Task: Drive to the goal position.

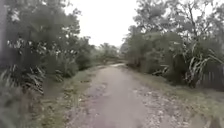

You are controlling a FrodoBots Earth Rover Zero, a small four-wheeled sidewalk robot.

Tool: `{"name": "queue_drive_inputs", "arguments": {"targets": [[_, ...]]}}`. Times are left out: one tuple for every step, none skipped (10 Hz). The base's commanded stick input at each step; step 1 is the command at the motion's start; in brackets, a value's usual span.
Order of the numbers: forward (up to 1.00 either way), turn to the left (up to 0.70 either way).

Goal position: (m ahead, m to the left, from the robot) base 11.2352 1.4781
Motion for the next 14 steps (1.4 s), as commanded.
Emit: {"name": "queue_drive_inputs", "arguments": {"targets": [[0.7, 0.0], [0.7, 0.0], [0.7, 0.0], [0.7, 0.0], [0.7, 0.0], [0.7, 0.0], [0.7, 0.0], [0.7, 0.0], [0.7, 0.0], [0.7, 0.0], [0.7, 0.0], [0.7, 0.0], [0.7, 0.0], [0.7, 0.0]]}}
